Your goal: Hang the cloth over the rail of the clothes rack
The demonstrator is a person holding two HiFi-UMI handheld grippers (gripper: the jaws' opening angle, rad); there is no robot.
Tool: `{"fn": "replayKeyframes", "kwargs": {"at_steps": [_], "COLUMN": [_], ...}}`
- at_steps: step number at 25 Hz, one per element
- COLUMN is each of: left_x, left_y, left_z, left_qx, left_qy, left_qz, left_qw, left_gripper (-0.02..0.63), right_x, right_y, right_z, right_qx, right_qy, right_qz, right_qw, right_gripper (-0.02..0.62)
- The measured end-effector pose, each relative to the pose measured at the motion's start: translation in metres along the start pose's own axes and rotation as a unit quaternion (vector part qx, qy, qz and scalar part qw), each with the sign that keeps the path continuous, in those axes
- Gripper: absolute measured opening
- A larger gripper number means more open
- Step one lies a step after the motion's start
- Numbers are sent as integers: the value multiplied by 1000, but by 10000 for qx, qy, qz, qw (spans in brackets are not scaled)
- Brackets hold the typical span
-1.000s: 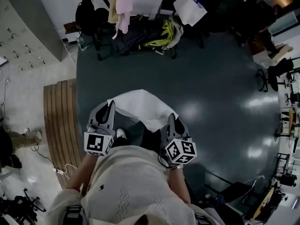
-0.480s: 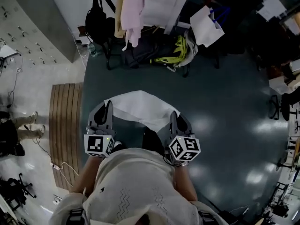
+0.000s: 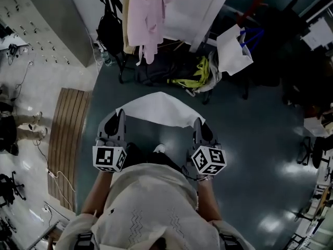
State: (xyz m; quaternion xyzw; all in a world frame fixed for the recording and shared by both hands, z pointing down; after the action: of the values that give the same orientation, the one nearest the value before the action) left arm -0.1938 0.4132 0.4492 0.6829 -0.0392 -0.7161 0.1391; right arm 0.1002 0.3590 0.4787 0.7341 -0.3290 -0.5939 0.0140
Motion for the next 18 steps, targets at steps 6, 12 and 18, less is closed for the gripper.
{"fn": "replayKeyframes", "kwargs": {"at_steps": [6, 12, 18], "left_x": [15, 14, 27], "left_y": [40, 80, 150], "left_z": [-22, -33, -37], "left_qx": [52, -37, -248], "left_qy": [190, 65, 138], "left_qz": [25, -3, -74], "left_qw": [9998, 10000, 9996], "left_gripper": [17, 17, 17], "right_x": [20, 32, 56], "right_y": [16, 27, 58], "right_z": [-41, -71, -107], "right_qx": [-6, -199, -357], "right_qy": [298, 237, 308], "right_qz": [-66, -81, -91], "right_qw": [9995, 9995, 9988], "right_gripper": [28, 28, 28]}}
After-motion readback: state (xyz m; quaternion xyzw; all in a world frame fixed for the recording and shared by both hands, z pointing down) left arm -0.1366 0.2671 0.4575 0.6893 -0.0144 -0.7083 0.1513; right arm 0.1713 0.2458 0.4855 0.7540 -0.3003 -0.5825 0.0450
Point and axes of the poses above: the fingertips, and each gripper's own axes: y forward along the fingers, z to its left, x out of its top, the point moved 4 cm from there along -y, backward along the fingers, and after that the axes turned 6 degrees about z, right-handed, at the moved point
